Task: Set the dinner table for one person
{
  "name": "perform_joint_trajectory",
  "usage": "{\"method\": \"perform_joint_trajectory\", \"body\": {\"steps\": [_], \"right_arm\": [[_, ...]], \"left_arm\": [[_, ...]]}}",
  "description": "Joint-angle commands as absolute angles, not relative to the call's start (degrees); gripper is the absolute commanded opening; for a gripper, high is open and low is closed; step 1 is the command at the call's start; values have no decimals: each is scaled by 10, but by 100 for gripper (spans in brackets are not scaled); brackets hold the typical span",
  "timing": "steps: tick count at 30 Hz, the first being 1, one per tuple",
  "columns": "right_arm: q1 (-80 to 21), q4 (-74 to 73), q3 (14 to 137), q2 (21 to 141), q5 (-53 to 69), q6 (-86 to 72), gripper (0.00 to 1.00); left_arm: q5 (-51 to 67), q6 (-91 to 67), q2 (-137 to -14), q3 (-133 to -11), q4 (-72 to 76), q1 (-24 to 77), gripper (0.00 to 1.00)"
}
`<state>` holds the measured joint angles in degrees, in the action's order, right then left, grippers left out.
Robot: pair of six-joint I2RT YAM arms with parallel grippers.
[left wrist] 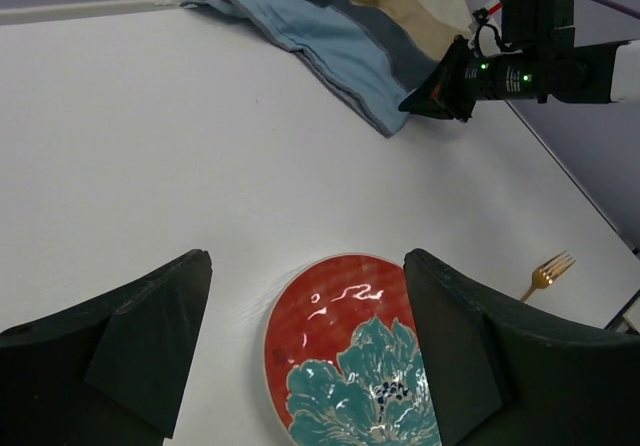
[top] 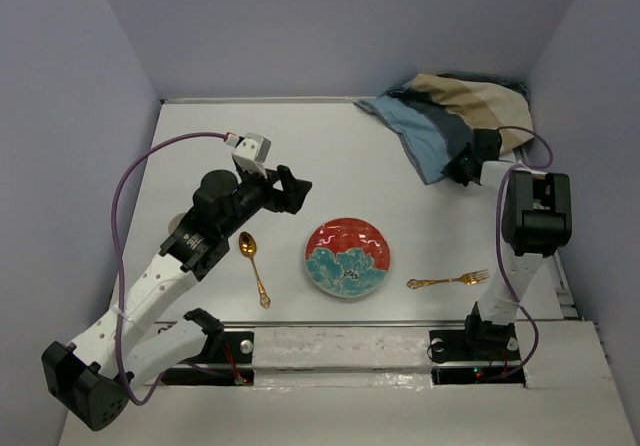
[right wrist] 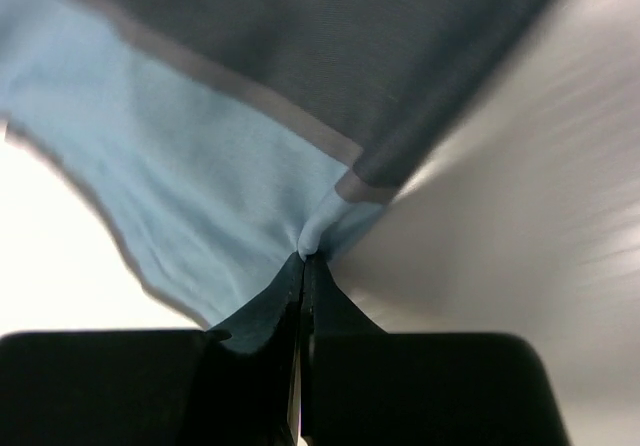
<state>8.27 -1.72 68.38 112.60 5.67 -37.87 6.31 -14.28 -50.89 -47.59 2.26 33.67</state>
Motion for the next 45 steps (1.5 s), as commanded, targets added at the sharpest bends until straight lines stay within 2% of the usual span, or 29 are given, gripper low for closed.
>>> {"method": "perform_joint_trajectory", "body": {"steps": [1, 11, 12, 13, 16, 17, 18, 23, 25, 26, 30, 32, 34, 38, 45], "right_arm": [[-43, 60, 688, 1109, 112, -449, 0], [-222, 23, 881, 1209, 147, -458, 0], [-229, 21, 883, 1211, 154, -456, 6], [-236, 21, 883, 1208, 158, -447, 30], [-250, 20, 863, 1188, 170, -436, 66], [-255, 20, 854, 1167, 167, -424, 81], [-255, 20, 842, 1152, 161, -418, 84], [-255, 23, 731, 1039, 80, -373, 79], [-243, 23, 695, 978, 60, -362, 75], [-243, 23, 654, 956, 39, -360, 69], [-222, 22, 547, 812, 4, -361, 61], [-214, 22, 484, 746, 3, -369, 60], [-214, 12, 457, 661, -14, -357, 60], [-214, -39, 432, 565, -26, -343, 60], [-214, -66, 391, 471, 32, -335, 61]], "left_arm": [[20, -149, -505, -476, 35, 326, 88], [-61, -180, -522, -479, 13, 290, 79], [-63, -188, -526, -477, 14, 287, 79], [-63, -204, -534, -476, 15, 279, 77], [-60, -234, -553, -469, 17, 272, 75], [-57, -250, -564, -468, 18, 272, 75], [-55, -257, -570, -468, 18, 272, 75], [-41, -319, -622, -472, 44, 274, 73], [-44, -358, -660, -469, 70, 284, 73], [-49, -364, -678, -474, 98, 289, 72], [-120, -379, -781, -514, 134, 307, 72], [-141, -385, -842, -533, 143, 308, 72], [-162, -397, -889, -539, 158, 308, 72], [-186, -414, -961, -567, 174, 307, 72], [-174, -433, -1086, -662, 170, 305, 73]]}}
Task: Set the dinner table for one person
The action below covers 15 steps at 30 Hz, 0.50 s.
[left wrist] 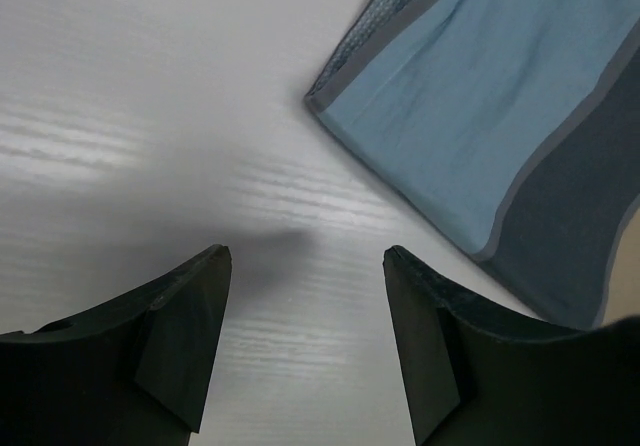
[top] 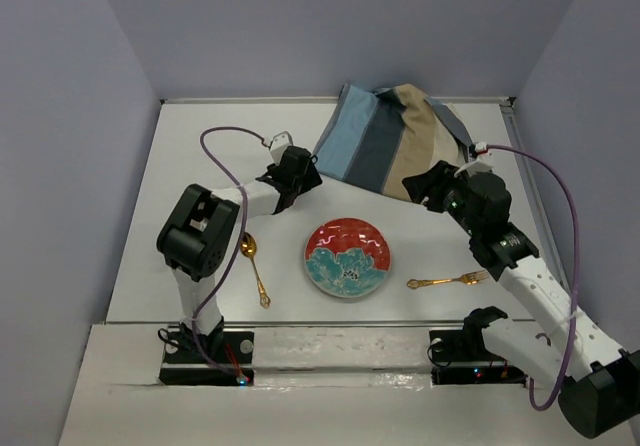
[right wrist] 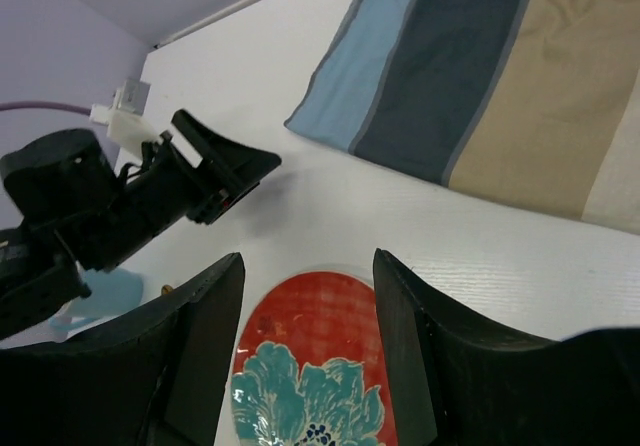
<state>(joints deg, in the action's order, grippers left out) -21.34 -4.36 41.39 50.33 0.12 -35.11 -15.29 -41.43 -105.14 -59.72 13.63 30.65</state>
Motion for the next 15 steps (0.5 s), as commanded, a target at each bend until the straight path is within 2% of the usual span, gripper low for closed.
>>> {"method": "perform_joint_trajectory", "body": {"steps": [1, 5, 11, 15], "right_arm": [[-214, -67, 387, 466, 36, -336, 61], [-214, -83, 367, 454, 43, -332, 61], [-214, -82, 357, 462, 45, -332, 61], [-214, -81, 362, 474, 37, -334, 61]], "left_arm": [[-173, -435, -1097, -674, 165, 305, 73], [-184, -440, -1146, -728, 156, 305, 72], [-212, -463, -1207, -768, 139, 298, 61], [-224, -473, -1213, -761, 152, 295, 42]]}}
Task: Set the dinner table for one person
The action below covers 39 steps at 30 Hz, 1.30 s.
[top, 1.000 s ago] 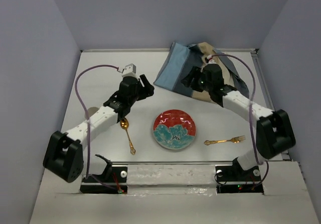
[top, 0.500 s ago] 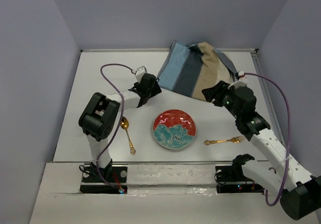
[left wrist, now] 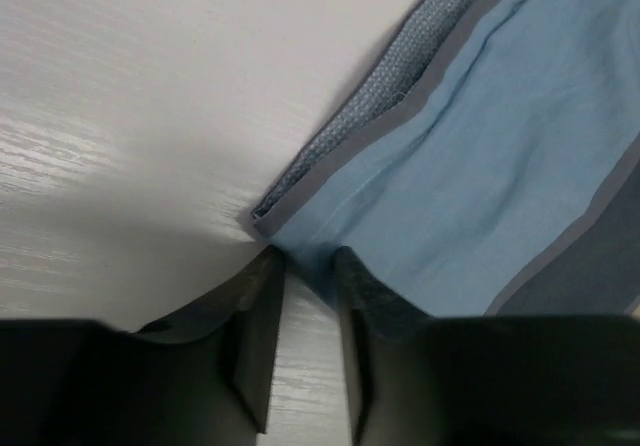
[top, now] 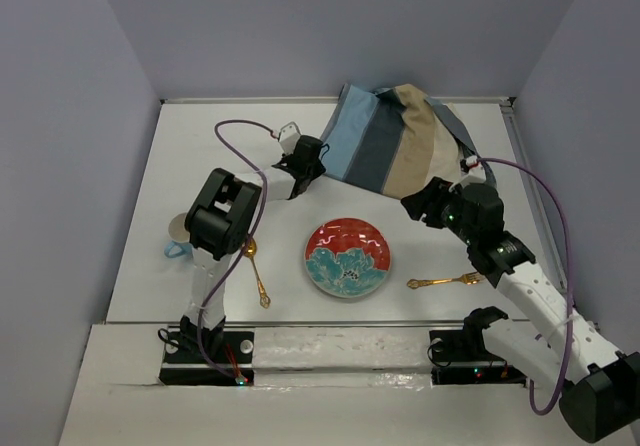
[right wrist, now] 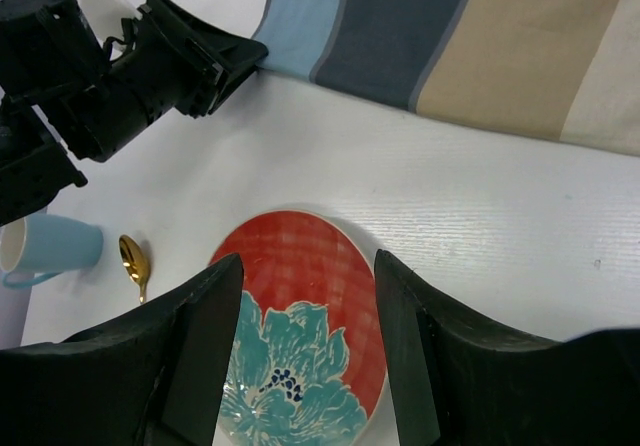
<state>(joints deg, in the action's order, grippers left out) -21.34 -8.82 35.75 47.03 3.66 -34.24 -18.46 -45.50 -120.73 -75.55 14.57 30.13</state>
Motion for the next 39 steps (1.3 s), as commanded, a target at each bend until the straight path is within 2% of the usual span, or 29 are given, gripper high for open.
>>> {"method": "perform_joint_trajectory", "body": {"steps": [1, 6, 7, 10, 13, 15, 17, 20, 25, 28, 29, 32, 33, 34, 35, 39], "right_arm": [[-214, -80, 363, 475, 35, -333, 61], [-214, -81, 364, 476, 35, -330, 61], [-214, -82, 364, 476, 33, -330, 61], [-214, -92, 358, 482, 19, -330, 63], [-214, -123, 358, 501, -16, -336, 68], [-209, -128, 347, 527, -45, -351, 75], [-197, -127, 342, 563, -54, -371, 77], [-155, -123, 334, 610, -51, -390, 74], [-92, -103, 333, 683, -48, -392, 70], [-79, -74, 353, 760, -36, -390, 63], [-72, -69, 381, 785, -39, -387, 56], [-67, -48, 430, 892, -37, -381, 45], [-67, -46, 472, 918, -24, -379, 30], [-67, -34, 495, 965, -13, -375, 20], [-67, -20, 515, 985, -5, -373, 16], [-67, -8, 700, 1088, 62, -343, 14]], "left_arm": [[-226, -474, -1210, -757, 159, 294, 33], [-229, -467, -1203, -747, 201, 282, 14], [-223, -453, -1201, -748, 201, 277, 1], [-226, -426, -1184, -726, 214, 268, 0], [-255, -399, -1088, -640, 261, 266, 0], [-265, -399, -1043, -560, 303, 266, 0], [-257, -413, -988, -510, 348, 265, 0], [-237, -440, -944, -424, 381, 265, 0], [-234, -447, -889, -359, 431, 266, 0], [-216, -450, -873, -331, 468, 265, 0], [-212, -450, -868, -328, 480, 265, 0], [-194, -439, -867, -324, 488, 265, 0], [-191, -435, -867, -319, 497, 266, 0], [-186, -429, -867, -316, 511, 265, 0], [-185, -426, -867, -312, 517, 266, 0], [-191, -422, -876, -308, 534, 266, 0]]}}
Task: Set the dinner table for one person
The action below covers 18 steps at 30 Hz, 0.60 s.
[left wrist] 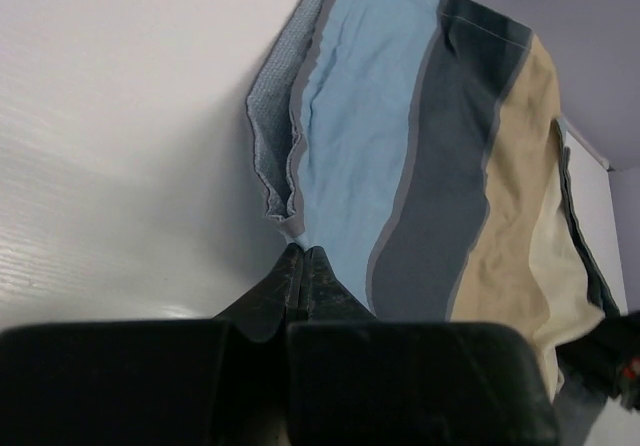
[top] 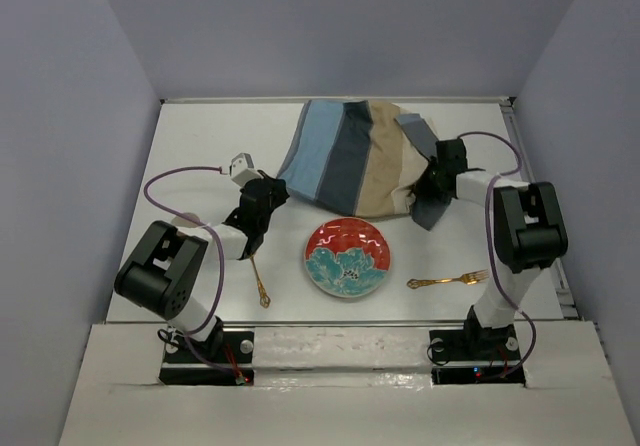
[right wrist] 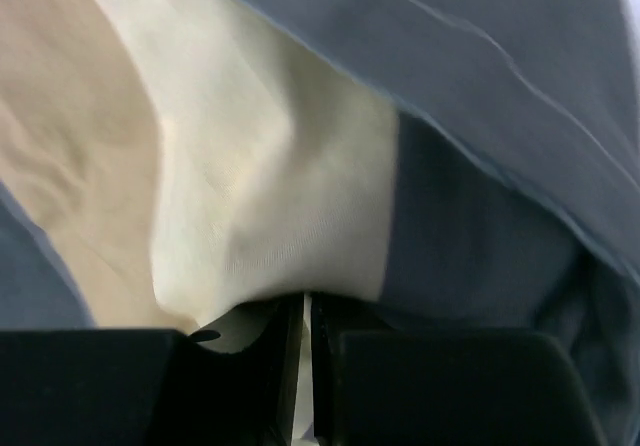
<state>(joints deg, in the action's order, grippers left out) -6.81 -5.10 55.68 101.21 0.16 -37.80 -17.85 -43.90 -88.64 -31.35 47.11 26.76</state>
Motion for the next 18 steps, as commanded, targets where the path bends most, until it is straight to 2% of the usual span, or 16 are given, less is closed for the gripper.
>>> {"method": "perform_joint_trajectory", "body": {"steps": [1, 2, 3, 4, 5, 7, 11, 14, 18], "right_arm": [[-67, -30, 731, 1102, 64, -334, 16], [-67, -47, 755, 1111, 62, -328, 21], [-67, -63, 770, 1108, 54, -314, 36], [-67, -76, 773, 1094, 48, -307, 46], [-67, -77, 745, 1075, 43, -300, 63], [-67, -78, 694, 1001, 14, -296, 75], [-67, -69, 516, 893, -16, -334, 76], [-67, -58, 457, 841, -43, -362, 73], [-62, -46, 421, 829, -90, -391, 69]], "left_arm": [[-191, -421, -882, -309, 534, 265, 0], [-191, -421, -884, -312, 535, 265, 0], [-192, -422, -884, -313, 537, 265, 0], [-192, -422, -886, -313, 539, 265, 0], [-196, -422, -885, -312, 541, 265, 0], [-201, -424, -886, -311, 546, 265, 0], [-206, -430, -883, -311, 558, 265, 0], [-204, -424, -875, -314, 559, 265, 0], [-211, -417, -864, -309, 558, 265, 0]]}}
